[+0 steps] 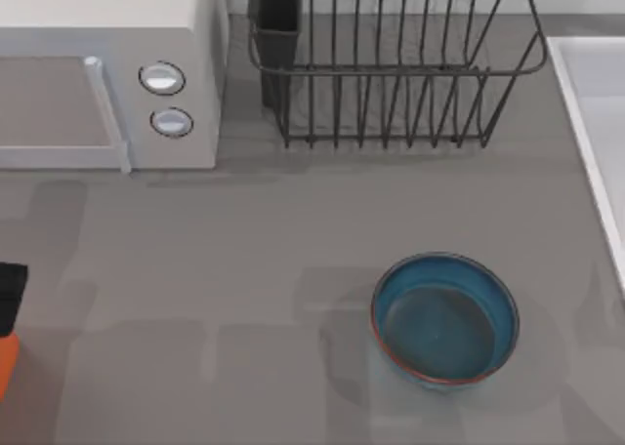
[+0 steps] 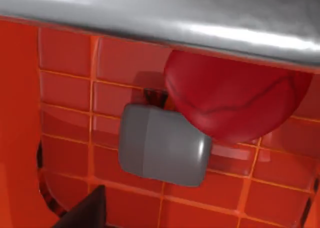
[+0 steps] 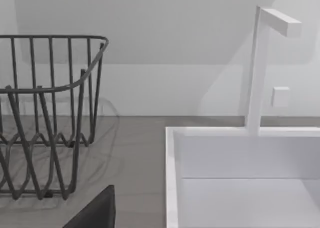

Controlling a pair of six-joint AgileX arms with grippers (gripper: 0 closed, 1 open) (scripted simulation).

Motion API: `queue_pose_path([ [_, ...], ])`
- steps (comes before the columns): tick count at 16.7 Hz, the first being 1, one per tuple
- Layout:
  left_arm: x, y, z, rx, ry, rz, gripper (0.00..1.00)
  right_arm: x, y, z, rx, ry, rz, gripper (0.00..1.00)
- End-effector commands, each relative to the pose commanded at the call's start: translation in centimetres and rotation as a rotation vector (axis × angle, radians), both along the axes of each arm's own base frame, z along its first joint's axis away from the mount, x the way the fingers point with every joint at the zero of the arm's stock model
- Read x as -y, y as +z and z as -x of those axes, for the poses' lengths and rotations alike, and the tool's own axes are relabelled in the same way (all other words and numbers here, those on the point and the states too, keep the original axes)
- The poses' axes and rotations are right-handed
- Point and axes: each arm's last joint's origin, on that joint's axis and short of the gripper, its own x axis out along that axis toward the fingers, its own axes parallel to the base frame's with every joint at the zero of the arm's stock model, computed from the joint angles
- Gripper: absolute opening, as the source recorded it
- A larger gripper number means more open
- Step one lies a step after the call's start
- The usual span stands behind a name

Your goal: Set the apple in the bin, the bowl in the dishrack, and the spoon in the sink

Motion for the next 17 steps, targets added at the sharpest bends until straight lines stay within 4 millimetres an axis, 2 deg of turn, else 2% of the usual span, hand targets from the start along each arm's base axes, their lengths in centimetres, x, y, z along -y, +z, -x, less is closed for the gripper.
queue_pose_path([
  [7,0.0,0.0,0.0,0.0,0.0,0.0,1.0,0.0,0.0,0.0,0.0,0.0,0.0,1.0],
  [8,2.4,1.3,-0.1,0.081,-0.027,0.2,1.0,0.0,0.0,0.0,0.0,0.0,0.0,1.0],
  [10,2.4,1.4,0.0,0.094,-0.029,0.201,1.0,0.0,0.0,0.0,0.0,0.0,0.0,1.0],
  [13,2.6,1.8,1.1,0.196,-0.04,0.214,1.0,0.0,0.0,0.0,0.0,0.0,0.0,1.0],
  [17,2.8,2.1,3.9,0.439,-0.065,0.243,1.0,0.0,0.0,0.0,0.0,0.0,0.0,1.0],
])
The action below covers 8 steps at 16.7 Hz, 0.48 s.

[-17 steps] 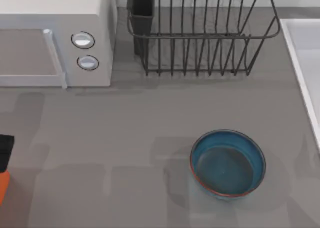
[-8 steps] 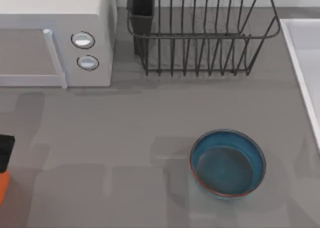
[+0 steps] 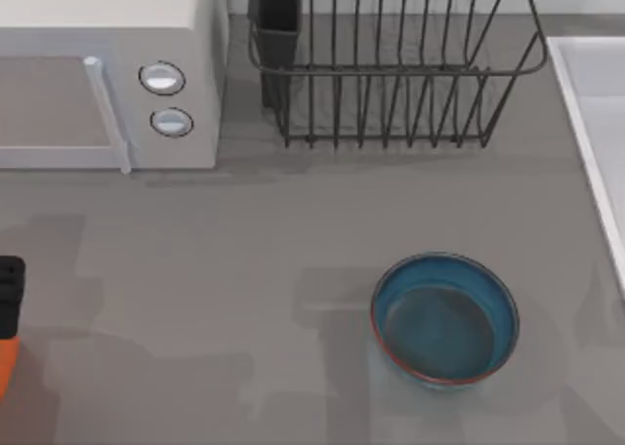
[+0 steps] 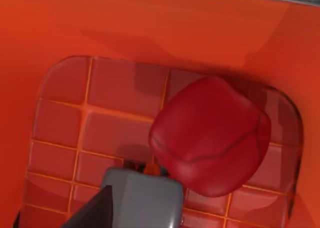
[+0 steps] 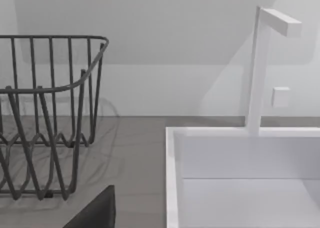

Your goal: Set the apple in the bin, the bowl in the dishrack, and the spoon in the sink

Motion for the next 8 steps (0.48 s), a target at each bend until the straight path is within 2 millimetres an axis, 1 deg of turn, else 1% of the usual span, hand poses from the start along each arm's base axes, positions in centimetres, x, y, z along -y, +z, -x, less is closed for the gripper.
queue_pose_path([
  [4,0.3,-0.5,3.7,0.331,-0.02,0.04,1.0,0.0,0.0,0.0,0.0,0.0,0.0,1.0],
  [8,0.7,-2.2,6.9,0.698,-0.063,0.078,1.0,0.0,0.0,0.0,0.0,0.0,0.0,1.0],
])
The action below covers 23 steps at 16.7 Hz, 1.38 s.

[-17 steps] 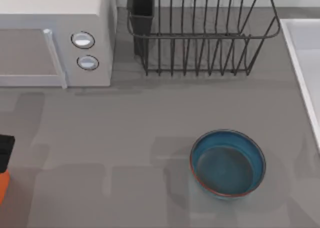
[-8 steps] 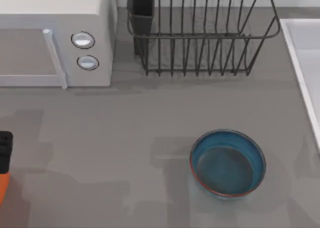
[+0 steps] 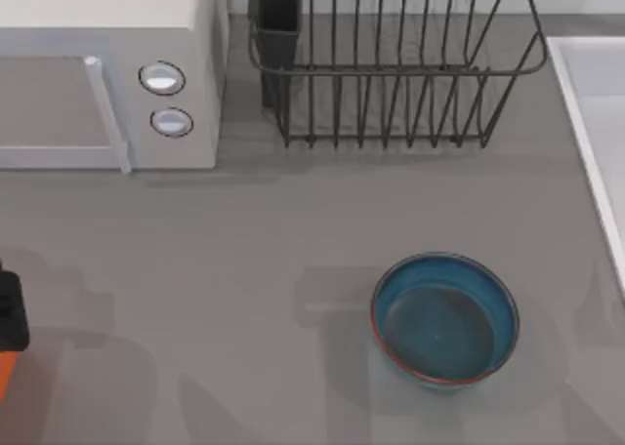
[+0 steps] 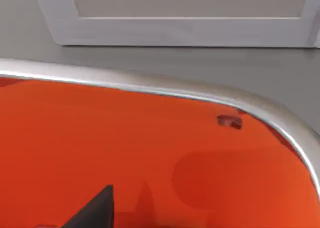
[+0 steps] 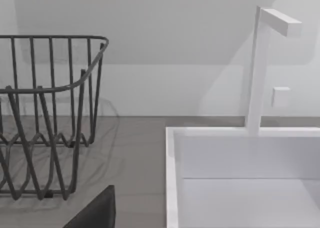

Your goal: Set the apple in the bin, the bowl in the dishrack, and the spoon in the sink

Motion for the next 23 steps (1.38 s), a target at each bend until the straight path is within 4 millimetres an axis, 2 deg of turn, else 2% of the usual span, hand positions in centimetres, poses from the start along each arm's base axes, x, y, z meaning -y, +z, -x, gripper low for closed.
queue_pose_path([
  [4,0.2,-1.8,1.5,0.331,-0.046,0.028,1.0,0.0,0.0,0.0,0.0,0.0,0.0,1.0],
  [8,0.4,-2.8,1.8,0.508,-0.075,0.046,1.0,0.0,0.0,0.0,0.0,0.0,0.0,1.0],
  [14,0.4,-2.8,1.8,0.518,-0.076,0.048,1.0,0.0,0.0,0.0,0.0,0.0,0.0,1.0],
  [16,0.4,-2.8,1.8,0.518,-0.076,0.048,1.0,-0.1,0.6,0.0,-0.028,0.01,-0.012,1.0],
  [20,0.4,-2.8,1.8,0.518,-0.076,0.048,1.0,-0.8,3.5,-0.5,-0.195,0.065,-0.067,1.0],
  [23,0.4,-2.8,1.8,0.518,-0.076,0.048,1.0,-1.9,6.0,-2.2,-0.43,0.111,-0.112,1.0],
])
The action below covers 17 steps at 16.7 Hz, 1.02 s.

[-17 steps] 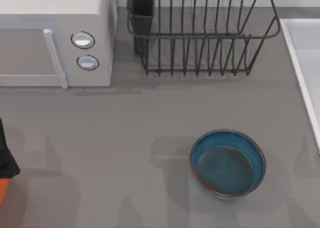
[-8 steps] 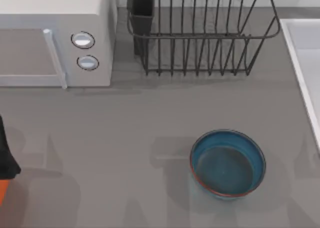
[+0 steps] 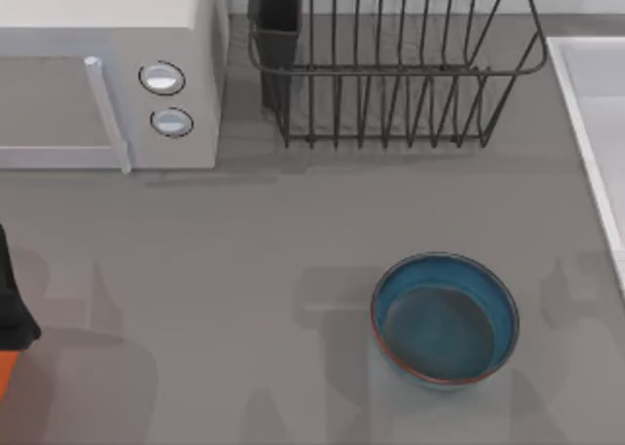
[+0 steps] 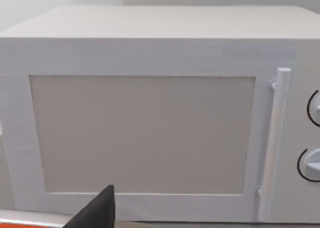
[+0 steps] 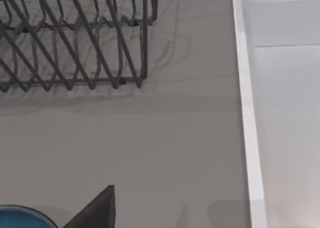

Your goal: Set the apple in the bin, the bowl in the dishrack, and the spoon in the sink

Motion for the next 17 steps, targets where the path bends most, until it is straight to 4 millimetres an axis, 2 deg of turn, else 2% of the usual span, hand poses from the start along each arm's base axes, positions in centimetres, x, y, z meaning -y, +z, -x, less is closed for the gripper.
queue_pose_path([
  [4,0.0,0.0,0.0,0.0,0.0,0.0,1.0,-2.6,2.1,-4.2,-0.391,0.044,-0.015,1.0],
  [9,0.0,0.0,0.0,0.0,0.0,0.0,1.0,-7.1,2.7,-9.6,-0.801,0.043,0.035,1.0],
  [13,0.0,0.0,0.0,0.0,0.0,0.0,1.0,-10.8,1.8,-12.9,-1.024,0.016,0.106,1.0],
  [17,0.0,0.0,0.0,0.0,0.0,0.0,1.0,-13.0,1.0,-14.5,-1.127,-0.006,0.155,1.0],
])
